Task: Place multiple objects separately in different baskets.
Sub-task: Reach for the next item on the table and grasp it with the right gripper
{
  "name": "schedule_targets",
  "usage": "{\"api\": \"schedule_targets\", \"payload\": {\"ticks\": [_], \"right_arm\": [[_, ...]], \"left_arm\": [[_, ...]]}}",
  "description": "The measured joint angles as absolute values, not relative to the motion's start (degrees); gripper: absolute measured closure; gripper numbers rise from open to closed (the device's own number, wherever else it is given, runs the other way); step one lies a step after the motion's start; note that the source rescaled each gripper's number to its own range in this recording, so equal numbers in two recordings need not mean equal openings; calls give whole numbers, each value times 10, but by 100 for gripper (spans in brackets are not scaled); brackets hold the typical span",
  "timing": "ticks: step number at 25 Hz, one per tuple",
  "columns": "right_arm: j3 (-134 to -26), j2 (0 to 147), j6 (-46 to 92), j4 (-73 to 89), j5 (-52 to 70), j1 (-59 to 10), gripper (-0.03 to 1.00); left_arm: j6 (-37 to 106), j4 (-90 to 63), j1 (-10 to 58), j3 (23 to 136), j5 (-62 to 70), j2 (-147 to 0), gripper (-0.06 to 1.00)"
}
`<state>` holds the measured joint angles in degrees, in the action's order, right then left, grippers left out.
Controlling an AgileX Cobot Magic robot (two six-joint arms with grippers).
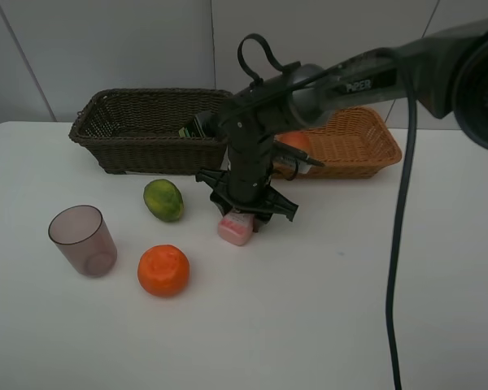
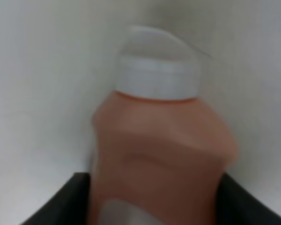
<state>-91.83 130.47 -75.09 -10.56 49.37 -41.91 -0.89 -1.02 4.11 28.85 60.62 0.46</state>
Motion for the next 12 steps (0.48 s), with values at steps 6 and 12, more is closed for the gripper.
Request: {"api": "schedule_targets", "payload": {"ticks": [6,12], "right_arm": [[-918,1305,-751,-107,494,-419,73],[-918,1305,-751,-112,494,-419,73]], "left_arm": [[-9,-10,41,289,606,5,1],[-9,-10,41,289,606,5,1]]}}
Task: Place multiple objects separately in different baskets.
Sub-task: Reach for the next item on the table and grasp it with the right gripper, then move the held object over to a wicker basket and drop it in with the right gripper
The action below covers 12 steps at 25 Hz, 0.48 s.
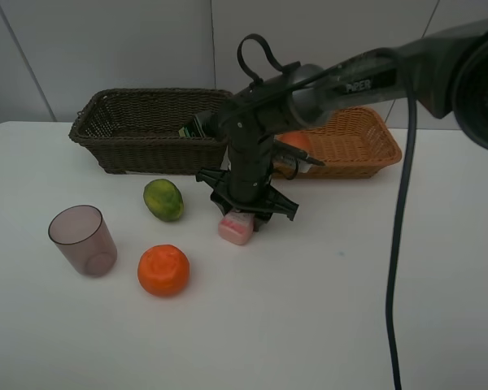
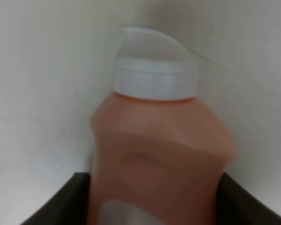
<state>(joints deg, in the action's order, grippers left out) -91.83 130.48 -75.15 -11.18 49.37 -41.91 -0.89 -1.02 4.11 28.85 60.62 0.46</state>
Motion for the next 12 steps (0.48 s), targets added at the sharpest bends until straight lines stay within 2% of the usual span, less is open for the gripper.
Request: {"api": "schedule_targets", "payload": {"ticks": [9,12], "right_arm": [[-918,1304,-749,-107,494,-419,73],[-918,1291,-711,-98,495,-419,73]], "left_arm": [[-9,-10,41,289,606,5,1],[-9,-10,41,289,606,5,1]]}}
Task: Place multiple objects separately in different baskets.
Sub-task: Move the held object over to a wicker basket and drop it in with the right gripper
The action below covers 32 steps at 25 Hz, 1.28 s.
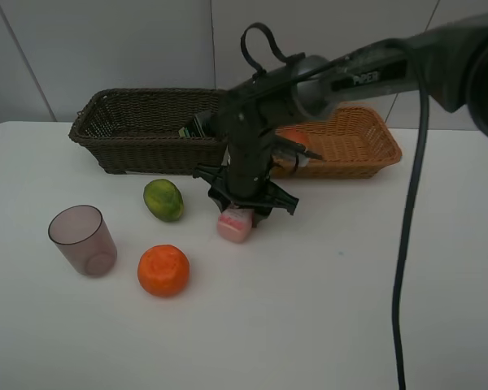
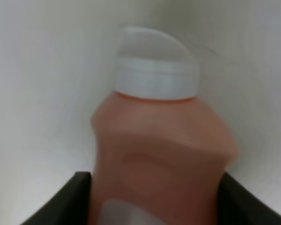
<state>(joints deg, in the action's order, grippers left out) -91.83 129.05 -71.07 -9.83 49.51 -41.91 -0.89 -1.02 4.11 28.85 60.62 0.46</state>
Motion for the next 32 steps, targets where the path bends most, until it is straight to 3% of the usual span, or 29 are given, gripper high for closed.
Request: {"api": "schedule_targets", "payload": {"ticks": [17,25,32], "right_arm": [[-928,1136,-131,-64,575,-419,73],[-1039,1166,-68,-64,546,-419,73],[-1074,1189,-66,-64,345,-419,73]], "left_arm": [[-9,-10,41,289,606,5,1],[-9,-10,41,289,606,5,1],[-9,-10,41,289,606,5,1]]}}
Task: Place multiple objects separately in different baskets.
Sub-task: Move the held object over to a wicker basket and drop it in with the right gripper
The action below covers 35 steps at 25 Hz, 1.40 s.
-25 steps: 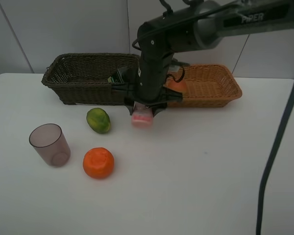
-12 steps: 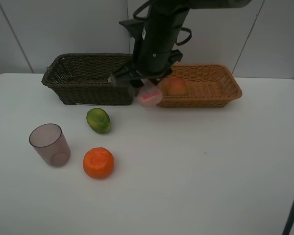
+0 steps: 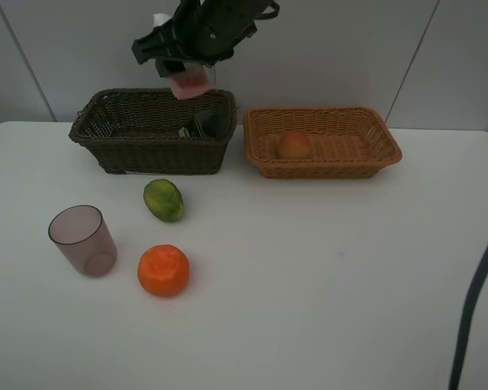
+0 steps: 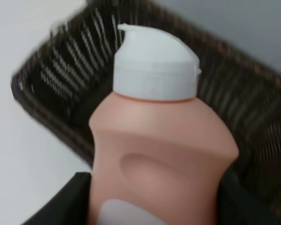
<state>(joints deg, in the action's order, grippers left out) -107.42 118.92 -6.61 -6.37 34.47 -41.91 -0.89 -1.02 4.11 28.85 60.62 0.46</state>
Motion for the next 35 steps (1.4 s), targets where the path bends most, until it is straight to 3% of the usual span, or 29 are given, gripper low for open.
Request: {"api": "schedule_targets", "payload": {"ticks": [9,20,35], "right_arm": [[-1074,1264,-66,-80,153,-419,73],[-1074,1355,-65,-79,8,-401,73],[-1074,1391,-65,-78,-26,-392,72]], "left_arm": [[-9,-10,41,289,606,5,1],[-9,-10,41,289,606,5,1],[-9,-10,41,289,606,5,1]]}}
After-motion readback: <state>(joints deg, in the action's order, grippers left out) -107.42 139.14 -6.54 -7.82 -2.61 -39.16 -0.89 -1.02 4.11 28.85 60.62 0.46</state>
